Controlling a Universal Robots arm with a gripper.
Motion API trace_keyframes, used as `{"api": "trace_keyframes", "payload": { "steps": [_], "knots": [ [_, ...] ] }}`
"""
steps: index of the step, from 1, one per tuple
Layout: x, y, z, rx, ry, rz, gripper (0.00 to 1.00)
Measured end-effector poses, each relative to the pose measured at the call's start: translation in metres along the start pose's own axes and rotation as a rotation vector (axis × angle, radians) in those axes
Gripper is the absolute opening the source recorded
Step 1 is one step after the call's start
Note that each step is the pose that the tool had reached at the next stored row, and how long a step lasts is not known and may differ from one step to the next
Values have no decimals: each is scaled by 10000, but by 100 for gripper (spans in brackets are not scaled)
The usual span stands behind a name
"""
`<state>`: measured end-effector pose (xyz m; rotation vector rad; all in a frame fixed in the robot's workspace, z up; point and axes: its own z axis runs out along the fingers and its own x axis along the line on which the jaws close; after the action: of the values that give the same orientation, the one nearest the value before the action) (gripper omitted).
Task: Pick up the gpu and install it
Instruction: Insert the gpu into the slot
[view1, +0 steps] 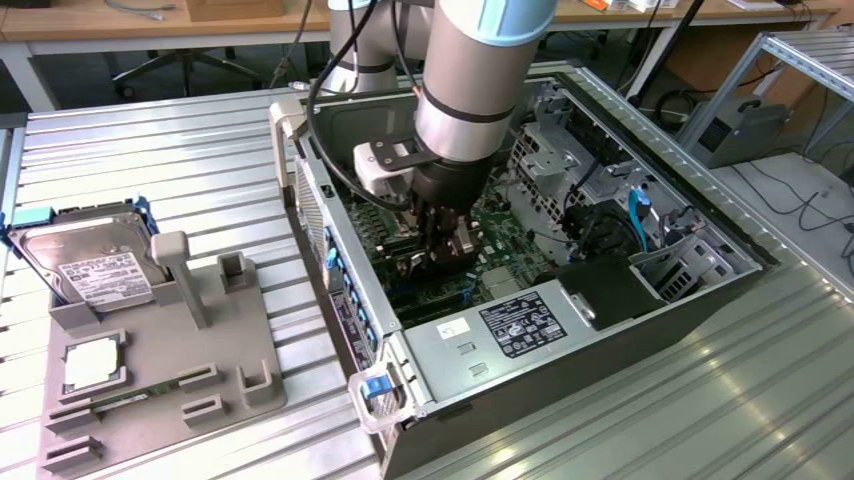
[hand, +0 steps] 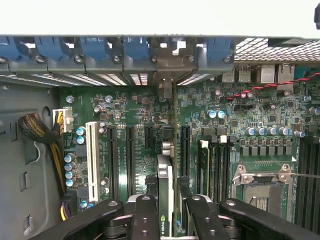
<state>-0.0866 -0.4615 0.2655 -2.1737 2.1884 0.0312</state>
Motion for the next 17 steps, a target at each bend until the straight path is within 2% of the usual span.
{"api": "trace_keyframes", "payload": {
  "steps": [8, 11, 17],
  "knots": [
    [0, 22, 2, 4, -4, 0, 27],
    [1, 68, 1, 27, -6, -2, 27],
    [7, 70, 28, 26, -4, 0, 27]
  ]
}}
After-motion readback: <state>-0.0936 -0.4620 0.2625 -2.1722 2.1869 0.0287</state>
